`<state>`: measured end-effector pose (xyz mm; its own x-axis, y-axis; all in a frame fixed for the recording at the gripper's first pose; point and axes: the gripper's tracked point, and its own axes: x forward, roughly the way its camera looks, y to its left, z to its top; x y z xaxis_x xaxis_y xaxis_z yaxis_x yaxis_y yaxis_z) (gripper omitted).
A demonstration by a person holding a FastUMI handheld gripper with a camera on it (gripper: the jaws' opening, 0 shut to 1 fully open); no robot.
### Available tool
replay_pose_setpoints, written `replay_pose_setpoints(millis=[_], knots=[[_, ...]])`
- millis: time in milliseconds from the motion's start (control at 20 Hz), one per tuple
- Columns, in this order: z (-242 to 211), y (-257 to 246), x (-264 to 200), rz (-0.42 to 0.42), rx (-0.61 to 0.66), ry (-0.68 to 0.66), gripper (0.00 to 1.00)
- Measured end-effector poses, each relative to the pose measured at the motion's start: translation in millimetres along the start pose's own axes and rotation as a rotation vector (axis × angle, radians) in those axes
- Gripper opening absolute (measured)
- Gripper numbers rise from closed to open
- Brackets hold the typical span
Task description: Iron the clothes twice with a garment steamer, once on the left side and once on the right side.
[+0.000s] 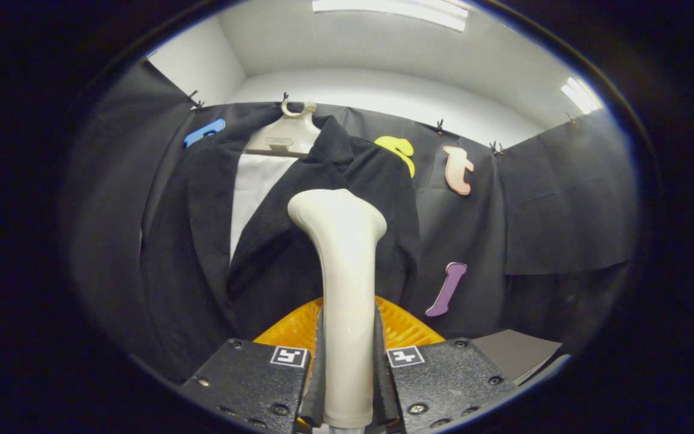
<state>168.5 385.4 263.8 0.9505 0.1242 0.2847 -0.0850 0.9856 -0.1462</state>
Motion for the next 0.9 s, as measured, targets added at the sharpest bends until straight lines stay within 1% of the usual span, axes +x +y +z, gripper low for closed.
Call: replay_pose_setpoints(millis=[300, 600, 900], knots=[[-48, 6, -21, 0.018, -0.009, 0.084, 0.35], [-83, 13, -43, 0.054, -0.005, 0.147, 0.35], [-119, 17, -57, 0.061, -0.025, 0.208, 0.35]])
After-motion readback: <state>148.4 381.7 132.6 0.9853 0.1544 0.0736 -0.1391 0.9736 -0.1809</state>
